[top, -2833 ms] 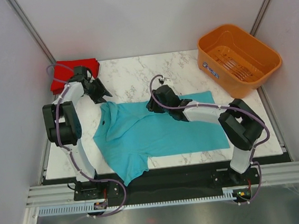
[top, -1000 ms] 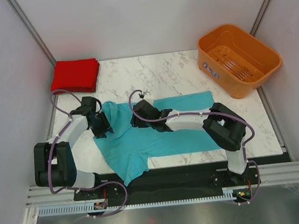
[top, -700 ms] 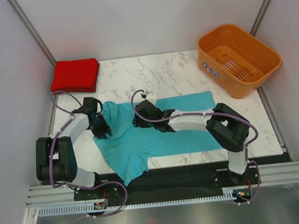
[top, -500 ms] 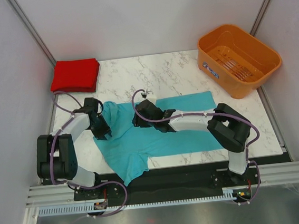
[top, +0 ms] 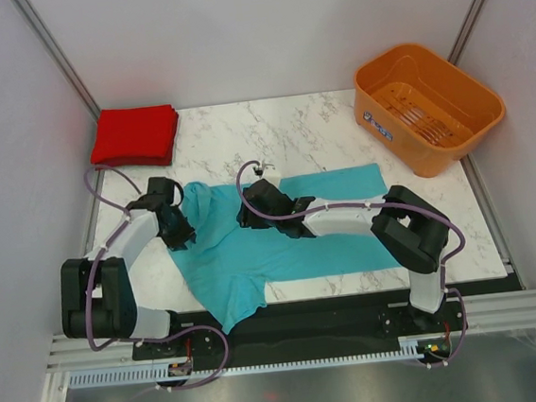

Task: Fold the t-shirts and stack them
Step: Fold the tshirt

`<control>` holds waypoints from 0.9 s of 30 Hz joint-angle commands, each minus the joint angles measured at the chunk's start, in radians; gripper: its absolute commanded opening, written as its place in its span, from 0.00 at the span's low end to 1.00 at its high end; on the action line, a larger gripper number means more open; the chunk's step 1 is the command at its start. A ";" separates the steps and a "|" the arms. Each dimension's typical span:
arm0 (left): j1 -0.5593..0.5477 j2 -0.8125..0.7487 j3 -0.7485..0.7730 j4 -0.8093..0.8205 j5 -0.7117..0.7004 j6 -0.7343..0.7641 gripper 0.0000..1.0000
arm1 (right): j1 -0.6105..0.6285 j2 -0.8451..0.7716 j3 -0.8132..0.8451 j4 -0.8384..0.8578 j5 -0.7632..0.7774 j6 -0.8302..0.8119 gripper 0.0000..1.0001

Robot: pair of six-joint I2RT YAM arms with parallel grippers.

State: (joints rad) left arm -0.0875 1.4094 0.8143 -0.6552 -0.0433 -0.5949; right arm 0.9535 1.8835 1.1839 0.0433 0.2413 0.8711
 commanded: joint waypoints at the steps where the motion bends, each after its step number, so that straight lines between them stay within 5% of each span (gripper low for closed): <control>1: -0.003 0.013 -0.029 0.014 0.006 -0.055 0.36 | 0.001 -0.021 -0.004 0.033 -0.007 0.009 0.50; 10: -0.004 0.053 -0.050 0.045 0.020 -0.069 0.31 | 0.001 -0.029 -0.020 0.038 -0.005 0.006 0.50; 13: -0.003 0.040 -0.034 0.042 0.033 -0.068 0.10 | 0.001 -0.020 -0.014 0.038 -0.023 -0.001 0.50; 16: -0.004 0.005 -0.012 0.042 0.037 -0.072 0.02 | 0.001 -0.012 -0.012 0.047 -0.036 -0.030 0.50; 21: -0.004 0.000 0.022 0.032 0.069 -0.060 0.02 | 0.001 -0.014 -0.010 0.050 -0.034 -0.063 0.51; 24: -0.004 0.016 0.023 0.022 0.050 -0.049 0.18 | 0.001 -0.011 -0.006 0.050 -0.039 -0.066 0.51; 27: -0.003 0.025 0.019 0.020 0.046 -0.048 0.24 | 0.001 -0.006 -0.001 0.049 -0.037 -0.063 0.51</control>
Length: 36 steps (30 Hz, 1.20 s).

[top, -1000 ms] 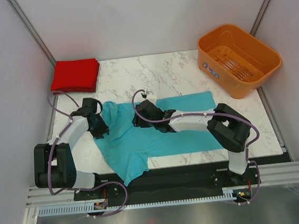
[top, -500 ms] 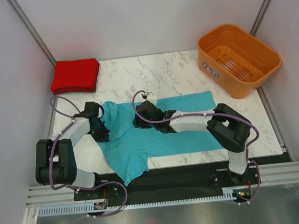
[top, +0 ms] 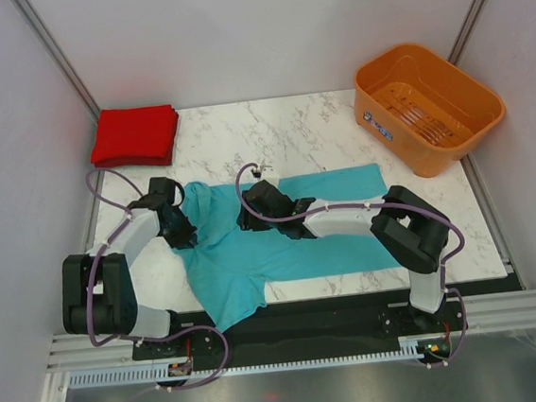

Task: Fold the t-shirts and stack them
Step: Fold the tshirt

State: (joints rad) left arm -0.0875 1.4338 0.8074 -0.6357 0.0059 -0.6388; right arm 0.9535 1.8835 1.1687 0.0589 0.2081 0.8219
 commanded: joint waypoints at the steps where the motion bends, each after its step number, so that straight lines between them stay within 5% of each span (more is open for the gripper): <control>1: -0.003 0.004 0.023 0.002 -0.003 -0.004 0.25 | 0.001 -0.003 0.016 0.032 -0.004 -0.013 0.50; 36: -0.050 -0.062 0.035 -0.022 -0.004 -0.027 0.25 | 0.001 0.006 0.017 0.021 0.002 -0.018 0.50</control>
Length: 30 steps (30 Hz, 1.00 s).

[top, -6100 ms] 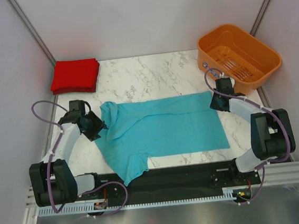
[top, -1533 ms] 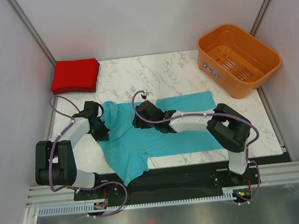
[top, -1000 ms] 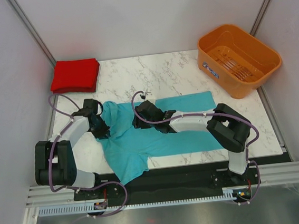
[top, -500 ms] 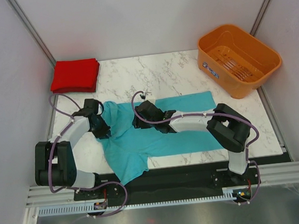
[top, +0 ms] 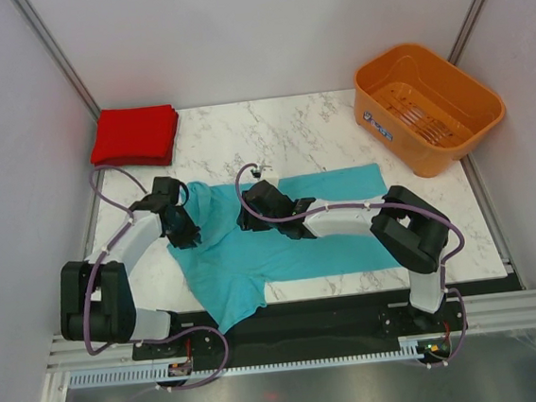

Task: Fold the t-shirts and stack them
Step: Fold the tshirt

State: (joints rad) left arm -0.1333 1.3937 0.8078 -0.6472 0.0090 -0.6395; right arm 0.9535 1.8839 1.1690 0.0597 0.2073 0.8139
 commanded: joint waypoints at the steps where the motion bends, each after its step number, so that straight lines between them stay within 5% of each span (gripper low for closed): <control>1: -0.005 -0.024 0.034 -0.014 -0.030 -0.026 0.25 | 0.001 0.006 0.017 0.020 0.003 -0.012 0.50; 30: -0.009 0.034 -0.002 -0.009 -0.113 -0.022 0.27 | 0.001 0.004 0.009 0.022 0.009 -0.009 0.50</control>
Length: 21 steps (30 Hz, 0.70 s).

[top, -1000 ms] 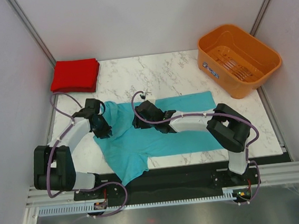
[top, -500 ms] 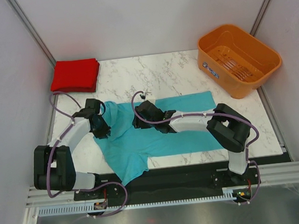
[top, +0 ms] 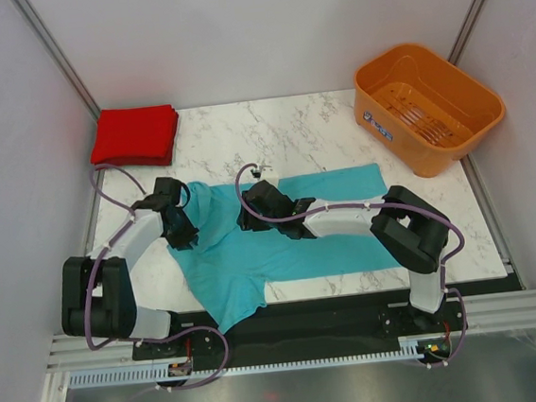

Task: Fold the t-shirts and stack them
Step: Fold the tshirt

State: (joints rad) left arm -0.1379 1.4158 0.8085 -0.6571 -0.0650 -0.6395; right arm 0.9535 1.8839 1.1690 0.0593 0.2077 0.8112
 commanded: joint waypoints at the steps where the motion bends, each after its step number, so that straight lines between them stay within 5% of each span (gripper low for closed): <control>1: -0.003 0.015 -0.005 0.001 -0.042 -0.023 0.27 | 0.001 0.003 0.008 0.022 0.010 -0.004 0.50; 16: -0.005 0.046 -0.029 0.040 -0.027 -0.034 0.26 | 0.001 0.011 0.006 0.024 0.012 -0.006 0.50; 21: -0.005 0.045 -0.019 0.047 -0.010 -0.034 0.16 | 0.002 0.004 0.004 0.022 0.024 -0.015 0.50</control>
State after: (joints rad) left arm -0.1379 1.4631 0.7845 -0.6388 -0.0761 -0.6403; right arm 0.9535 1.8843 1.1690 0.0597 0.2085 0.8104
